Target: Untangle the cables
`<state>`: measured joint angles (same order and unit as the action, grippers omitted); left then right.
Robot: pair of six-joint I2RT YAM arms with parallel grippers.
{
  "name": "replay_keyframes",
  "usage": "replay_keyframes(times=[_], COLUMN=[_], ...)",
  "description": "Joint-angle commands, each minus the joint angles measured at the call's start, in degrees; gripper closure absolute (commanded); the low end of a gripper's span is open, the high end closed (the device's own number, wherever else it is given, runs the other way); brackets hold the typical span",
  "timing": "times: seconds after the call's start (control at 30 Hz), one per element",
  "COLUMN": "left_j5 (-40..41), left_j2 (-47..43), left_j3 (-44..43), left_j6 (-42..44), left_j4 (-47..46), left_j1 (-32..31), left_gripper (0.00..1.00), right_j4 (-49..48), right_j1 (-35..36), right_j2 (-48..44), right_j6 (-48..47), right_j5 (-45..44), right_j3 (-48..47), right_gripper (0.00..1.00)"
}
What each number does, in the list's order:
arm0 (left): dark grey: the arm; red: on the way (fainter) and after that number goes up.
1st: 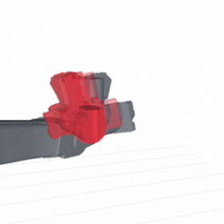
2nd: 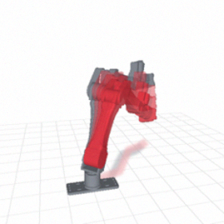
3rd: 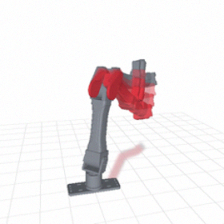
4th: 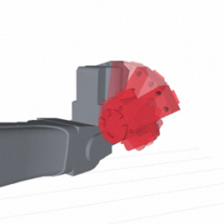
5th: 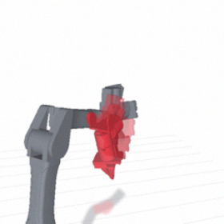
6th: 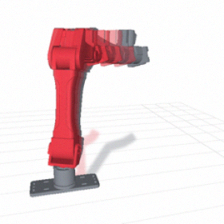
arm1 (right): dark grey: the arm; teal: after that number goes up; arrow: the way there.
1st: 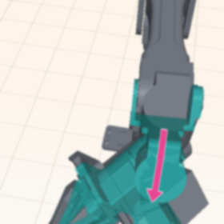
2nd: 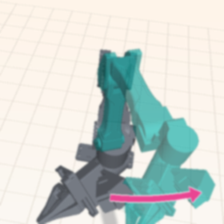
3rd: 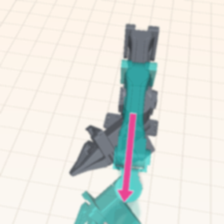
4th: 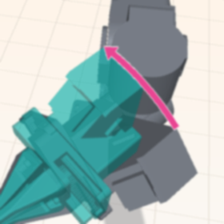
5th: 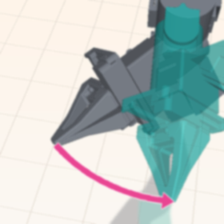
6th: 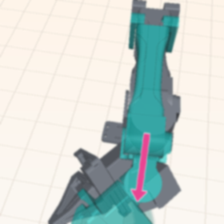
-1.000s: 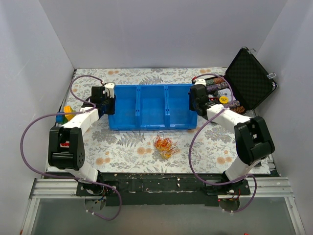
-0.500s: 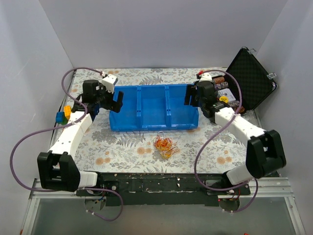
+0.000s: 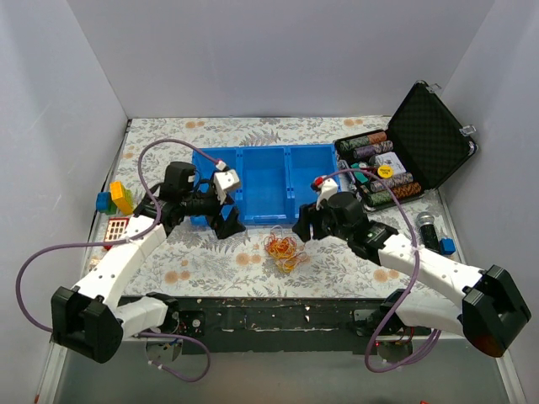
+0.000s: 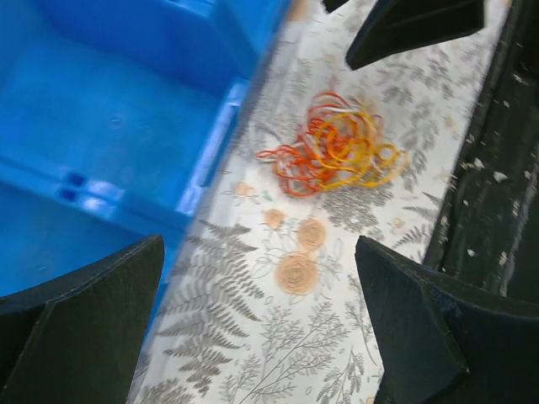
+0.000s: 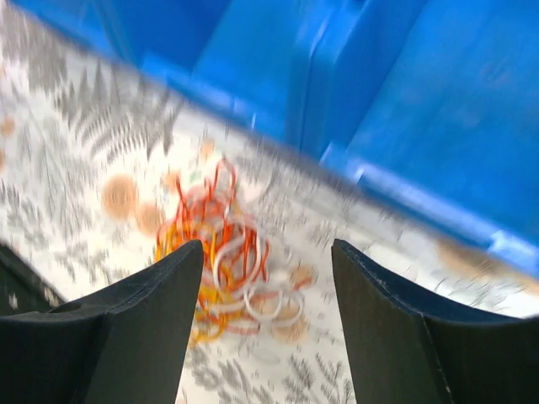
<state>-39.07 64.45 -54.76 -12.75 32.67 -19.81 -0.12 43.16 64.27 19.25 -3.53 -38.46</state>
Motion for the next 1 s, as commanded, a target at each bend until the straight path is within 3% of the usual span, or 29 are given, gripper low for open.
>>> replay_keyframes(times=[0.0,0.13,0.27,0.4,0.5,0.67,0.77,0.97], left_j5=[-9.46,-8.91,-14.71,-11.74,-11.12,-9.28,-7.87,-4.26], left_j2=[0.50,6.12,10.69,14.21,17.11,20.63,22.30,26.60], left_j3=[4.30,5.98,7.21,8.18,7.48,6.60,6.43,3.26], left_j6=[6.77,10.11,12.57,17.76,18.46,17.06,17.32,17.41], left_j4=[-3.29,-6.12,-9.10,-12.96,-14.82,-18.07,-18.78,-19.13], left_j1=[-4.78,-9.89,-10.51,-11.21,-11.47,-13.67,-14.55,-14.64], left_gripper=[0.02,0.02,0.02,0.02,0.12,0.48,0.51,0.58], right_j4=[-3.84,-3.22,-5.76,-5.86,-6.12,-7.00,-6.39,-4.63], right_j1=[-0.27,-0.27,-0.27,-0.27,-0.18,-0.18,0.00,1.14], right_j2=[-1.08,-0.46,-0.81,0.33,1.03,2.00,1.74,-1.25], right_j6=[-0.34,-0.09,0.79,0.27,0.35,-0.08,-0.44,-1.67], right_j5=[14.06,15.39,16.62,16.27,16.27,17.77,17.68,16.71], right_j3=[3.91,5.32,6.81,6.55,6.73,7.52,7.87,9.10], right_gripper=[0.31,0.34,0.39,0.39,0.42,0.51,0.58,0.60])
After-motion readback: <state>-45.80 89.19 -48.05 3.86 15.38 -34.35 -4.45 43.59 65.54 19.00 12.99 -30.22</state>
